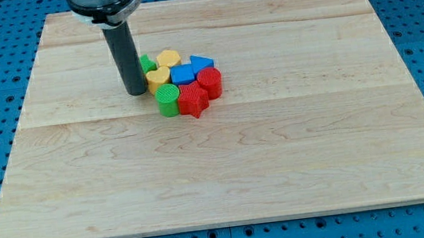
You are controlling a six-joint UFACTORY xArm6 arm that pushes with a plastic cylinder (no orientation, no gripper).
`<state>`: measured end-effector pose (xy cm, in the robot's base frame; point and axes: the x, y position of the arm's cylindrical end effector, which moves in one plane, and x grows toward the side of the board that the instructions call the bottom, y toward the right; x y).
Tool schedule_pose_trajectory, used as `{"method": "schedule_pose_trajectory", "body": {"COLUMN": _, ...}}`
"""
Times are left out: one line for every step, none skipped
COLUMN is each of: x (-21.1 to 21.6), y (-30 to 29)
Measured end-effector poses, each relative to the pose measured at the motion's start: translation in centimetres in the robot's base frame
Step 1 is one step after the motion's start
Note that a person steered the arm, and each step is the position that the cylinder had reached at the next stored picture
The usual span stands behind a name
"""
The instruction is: Move the green circle to the bottom side of the green star
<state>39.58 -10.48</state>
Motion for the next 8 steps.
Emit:
{"method": "schedule_pose_trajectory", "body": {"x": -0.2, "y": -1.8}}
{"method": "schedule_pose_trajectory", "body": {"x": -1.6, "y": -1.4}}
{"method": "schedule_pose_trajectory", "body": {"x": -1.6, "y": 3.4}}
{"method": "schedule_pose_trajectory", "body": {"x": -1.5, "y": 4.1}}
{"method": "schedule_pose_trajectory", "body": {"x": -1.6, "y": 1.8}}
{"method": "schedule_pose_trajectory", "body": {"x": 0.3, "y": 0.5}}
{"method": "schedule_pose_trajectory", "body": {"x": 4.2, "y": -1.3}}
{"method": "schedule_pose_trajectory", "body": {"x": 7.6, "y": 0.4}}
